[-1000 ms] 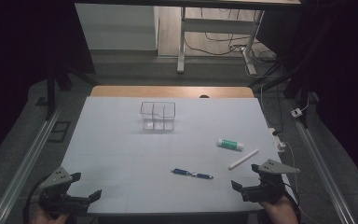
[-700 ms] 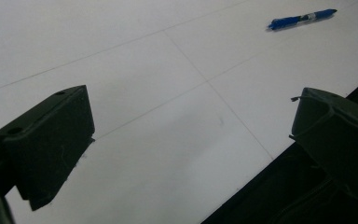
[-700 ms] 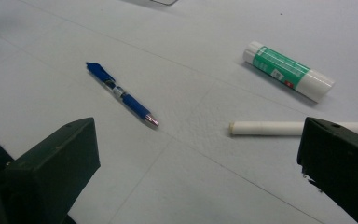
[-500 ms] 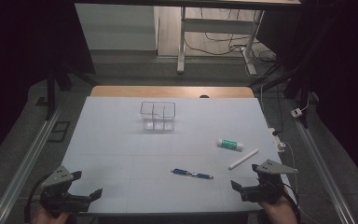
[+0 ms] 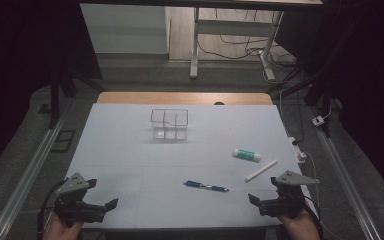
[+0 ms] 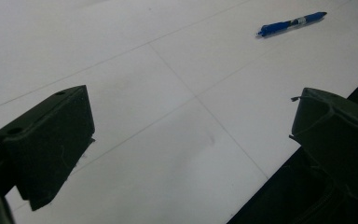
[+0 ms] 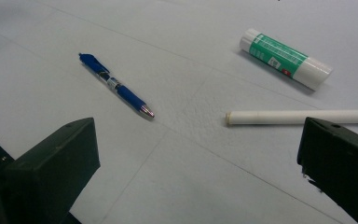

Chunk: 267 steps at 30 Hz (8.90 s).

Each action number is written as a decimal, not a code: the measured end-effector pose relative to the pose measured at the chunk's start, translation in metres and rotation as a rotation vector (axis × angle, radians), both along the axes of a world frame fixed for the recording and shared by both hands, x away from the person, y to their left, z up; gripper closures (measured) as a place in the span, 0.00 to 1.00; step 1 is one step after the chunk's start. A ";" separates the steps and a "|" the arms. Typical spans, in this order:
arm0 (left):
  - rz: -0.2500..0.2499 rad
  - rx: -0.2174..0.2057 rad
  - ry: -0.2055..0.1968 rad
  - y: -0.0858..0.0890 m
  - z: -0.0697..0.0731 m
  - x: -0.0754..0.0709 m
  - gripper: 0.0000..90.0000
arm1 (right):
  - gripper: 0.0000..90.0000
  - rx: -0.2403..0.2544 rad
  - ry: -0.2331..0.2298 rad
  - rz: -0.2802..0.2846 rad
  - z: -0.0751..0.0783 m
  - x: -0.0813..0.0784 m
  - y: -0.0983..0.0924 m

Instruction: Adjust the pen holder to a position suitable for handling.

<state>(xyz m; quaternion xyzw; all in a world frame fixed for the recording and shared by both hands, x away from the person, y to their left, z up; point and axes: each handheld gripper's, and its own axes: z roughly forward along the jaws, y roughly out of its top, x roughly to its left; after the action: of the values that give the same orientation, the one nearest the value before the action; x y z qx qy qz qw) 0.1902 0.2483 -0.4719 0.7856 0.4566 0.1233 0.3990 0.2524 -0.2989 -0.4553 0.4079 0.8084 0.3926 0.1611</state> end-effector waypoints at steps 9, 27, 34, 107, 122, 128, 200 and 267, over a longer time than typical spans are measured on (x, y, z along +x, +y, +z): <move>-0.070 -0.003 0.008 -0.012 0.000 0.017 0.00 | 0.00 -0.009 0.001 0.012 0.000 0.000 0.001; -0.175 -0.017 -0.031 -0.041 -0.005 0.071 0.00 | 0.00 -0.012 0.000 0.026 0.000 -0.001 0.002; -0.177 -0.029 -0.022 -0.048 -0.009 0.089 0.00 | 0.00 -0.012 0.001 0.027 -0.001 -0.001 0.002; -0.003 0.185 0.044 -0.064 -0.028 0.252 0.98 | 0.00 -0.024 0.005 0.036 -0.001 -0.001 0.003; 0.091 0.147 0.038 -0.069 -0.030 0.294 0.98 | 0.01 -0.011 0.007 0.034 -0.001 0.000 0.001; 0.105 0.137 0.043 -0.070 -0.033 0.293 0.98 | 0.01 -0.002 0.015 0.028 -0.001 0.001 0.000; 0.010 0.136 0.026 -0.100 -0.031 0.315 0.98 | 1.00 -0.048 0.024 0.078 -0.041 0.256 0.174; -0.117 0.220 0.103 -0.135 -0.037 0.231 0.99 | 1.00 -0.122 0.088 0.189 -0.044 0.200 0.144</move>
<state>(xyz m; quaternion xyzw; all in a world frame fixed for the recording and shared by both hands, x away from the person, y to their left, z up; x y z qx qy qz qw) 0.4215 0.1133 -0.5091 0.8553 0.4134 0.1088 0.2929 0.4522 -0.1547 -0.4990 0.3360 0.8720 0.3378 0.1124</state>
